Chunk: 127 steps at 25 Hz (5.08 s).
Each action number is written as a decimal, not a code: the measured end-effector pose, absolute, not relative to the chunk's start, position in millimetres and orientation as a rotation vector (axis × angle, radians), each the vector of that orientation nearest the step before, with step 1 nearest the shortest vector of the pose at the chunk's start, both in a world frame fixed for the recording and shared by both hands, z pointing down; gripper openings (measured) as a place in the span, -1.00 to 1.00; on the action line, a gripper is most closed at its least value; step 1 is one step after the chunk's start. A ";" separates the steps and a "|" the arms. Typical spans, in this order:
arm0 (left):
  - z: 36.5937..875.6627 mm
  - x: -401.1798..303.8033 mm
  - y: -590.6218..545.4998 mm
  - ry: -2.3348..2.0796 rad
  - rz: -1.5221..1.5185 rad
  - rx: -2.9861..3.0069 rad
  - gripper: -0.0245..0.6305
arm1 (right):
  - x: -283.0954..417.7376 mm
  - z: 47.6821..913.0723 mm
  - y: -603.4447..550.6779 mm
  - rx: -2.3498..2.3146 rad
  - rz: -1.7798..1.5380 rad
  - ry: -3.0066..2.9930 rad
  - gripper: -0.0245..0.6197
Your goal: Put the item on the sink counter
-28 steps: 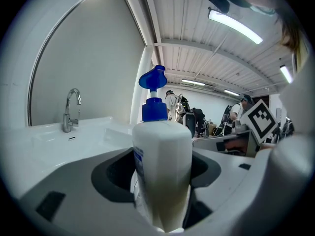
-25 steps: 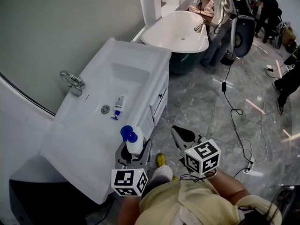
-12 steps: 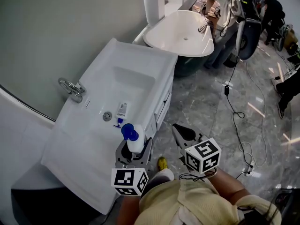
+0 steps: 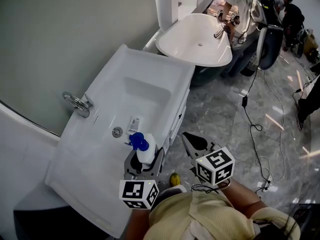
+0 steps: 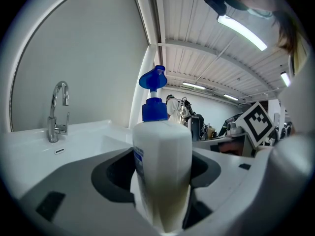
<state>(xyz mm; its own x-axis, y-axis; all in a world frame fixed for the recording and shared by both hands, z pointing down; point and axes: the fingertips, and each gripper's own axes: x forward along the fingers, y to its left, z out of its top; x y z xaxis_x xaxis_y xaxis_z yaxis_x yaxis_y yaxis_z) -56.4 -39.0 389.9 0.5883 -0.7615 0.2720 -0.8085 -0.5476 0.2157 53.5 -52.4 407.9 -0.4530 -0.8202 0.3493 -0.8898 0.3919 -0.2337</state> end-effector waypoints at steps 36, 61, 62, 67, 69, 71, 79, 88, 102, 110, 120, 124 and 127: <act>397.4 -88.2 -168.6 -1.480 0.167 2.394 0.02 | 15.2 406.1 -195.9 1.319 0.505 -2.565 -0.85; 397.4 -100.8 -305.1 -1.723 0.143 2.225 0.02 | -4.8 415.2 -335.7 1.025 0.520 -2.638 -0.85; 398.4 -99.9 -309.9 -1.725 0.143 2.222 0.02 | -4.5 416.3 -339.4 1.018 0.522 -2.637 -0.85; 404.2 -97.5 -333.4 -1.728 0.169 2.215 0.02 | -4.6 418.6 -355.7 0.985 0.535 -2.638 -0.85; 405.0 -96.6 -344.5 -1.732 0.182 2.218 0.02 | -3.8 419.1 -362.1 0.968 0.554 -2.629 -0.85; 406.0 -95.4 -355.1 -1.735 0.187 2.221 0.02 | -2.2 421.8 -370.1 0.961 0.569 -2.623 -0.85; 412.3 -92.2 -389.3 -1.747 0.191 2.212 0.02 | -2.3 432.0 -396.2 0.941 0.581 -2.620 -0.85; 415.5 -89.2 -429.4 -1.766 0.186 2.246 0.02 | -7.8 440.4 -419.8 0.918 0.562 -2.639 -0.85; 430.4 -94.7 -484.5 -1.851 0.109 2.266 0.02 | -2.7 456.3 -449.7 0.895 0.583 -2.630 -0.85; 432.4 -103.3 -506.3 -1.923 0.089 2.266 0.02 | -4.9 464.2 -456.7 0.866 0.597 -2.631 -0.85; 440.8 -109.8 -537.2 -1.980 0.052 2.257 0.02 | -3.0 471.4 -462.0 0.863 0.617 -2.629 -0.85; 438.4 -111.6 -552.3 -1.999 0.029 2.269 0.02 | -4.2 474.8 -467.1 0.855 0.626 -2.624 -0.85; 437.5 -117.2 -561.9 -2.020 0.021 2.271 0.02 | -5.8 476.9 -470.4 0.854 0.629 -2.622 -0.85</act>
